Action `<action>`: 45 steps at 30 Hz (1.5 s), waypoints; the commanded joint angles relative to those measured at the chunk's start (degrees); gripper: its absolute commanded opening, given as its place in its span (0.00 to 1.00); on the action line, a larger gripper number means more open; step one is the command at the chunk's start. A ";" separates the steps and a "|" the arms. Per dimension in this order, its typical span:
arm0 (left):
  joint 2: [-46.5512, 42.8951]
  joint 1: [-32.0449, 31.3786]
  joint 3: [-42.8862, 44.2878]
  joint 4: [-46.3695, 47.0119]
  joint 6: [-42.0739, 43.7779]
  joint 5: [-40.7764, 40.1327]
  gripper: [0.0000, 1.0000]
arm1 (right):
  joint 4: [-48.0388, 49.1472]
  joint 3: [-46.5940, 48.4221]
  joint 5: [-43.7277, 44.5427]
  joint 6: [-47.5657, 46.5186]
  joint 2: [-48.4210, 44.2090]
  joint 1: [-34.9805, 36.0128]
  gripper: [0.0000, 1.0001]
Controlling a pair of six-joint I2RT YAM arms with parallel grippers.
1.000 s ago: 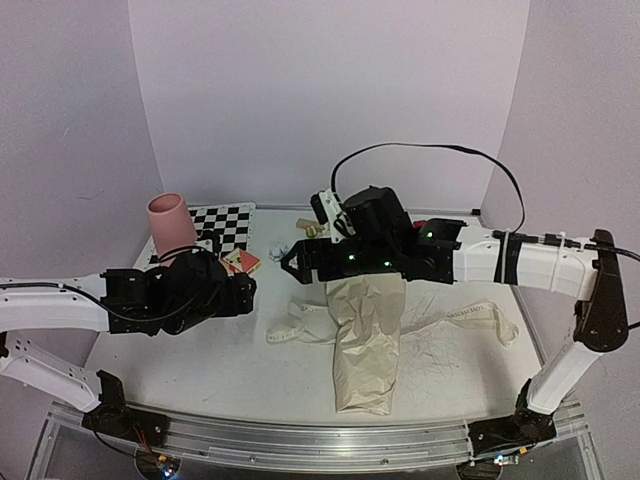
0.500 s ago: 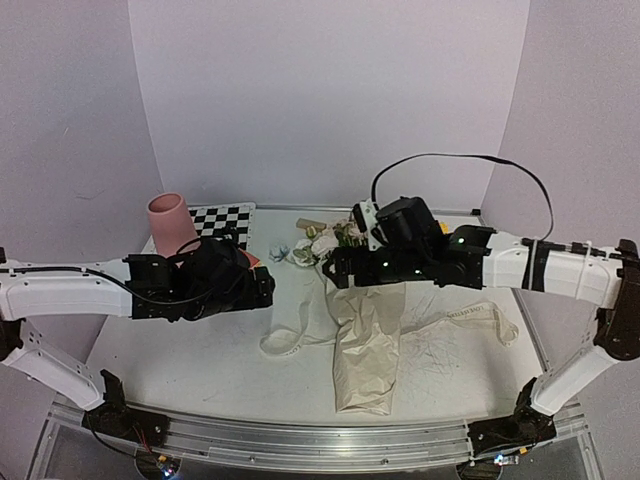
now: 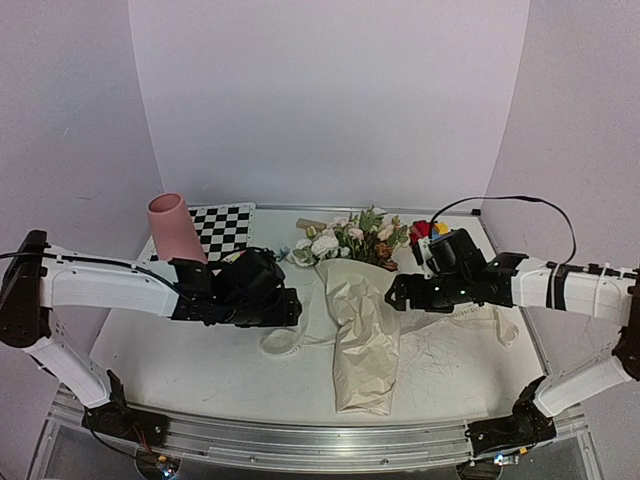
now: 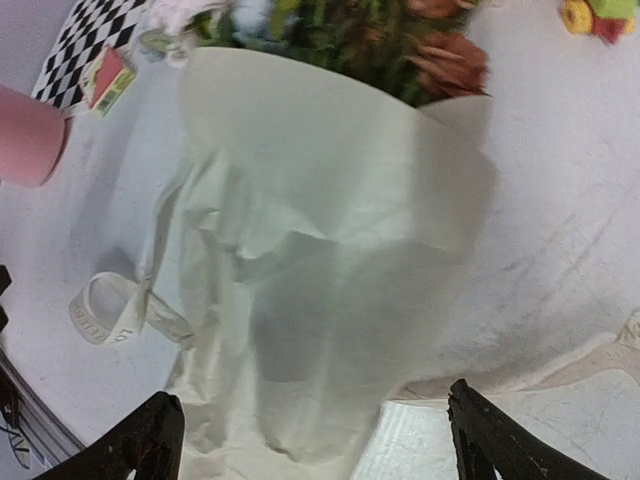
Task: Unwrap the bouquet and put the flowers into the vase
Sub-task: Unfold the wrapping paper at the center of the board.
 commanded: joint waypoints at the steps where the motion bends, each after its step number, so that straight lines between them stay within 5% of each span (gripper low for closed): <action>1: 3.88 -1.96 4.06 6.73 -0.84 3.84 0.69 | -0.30 -3.98 -3.59 -0.94 -5.60 -5.83 0.89; 12: 16.60 -2.75 11.71 13.93 4.07 6.40 0.59 | 11.39 -11.31 -15.11 0.42 -3.29 -9.15 0.75; 22: 18.64 1.97 12.89 16.24 5.34 7.67 0.53 | 20.87 -4.94 -27.35 7.49 9.34 -9.17 0.73; 27: 17.01 10.05 7.59 25.34 4.16 20.11 0.53 | 23.26 -1.80 -29.00 11.35 6.17 -9.05 0.68; 35: 18.21 11.64 15.01 18.78 -0.97 22.28 0.45 | 23.06 8.00 -39.03 14.17 6.37 -7.34 0.67; 40: 11.75 11.48 17.38 11.99 -1.25 22.78 0.51 | 21.92 11.67 -36.47 16.00 8.29 -1.05 0.70; 45: 5.08 11.06 5.68 11.79 3.62 21.24 0.57 | 21.99 8.87 -23.59 12.14 9.16 4.33 0.72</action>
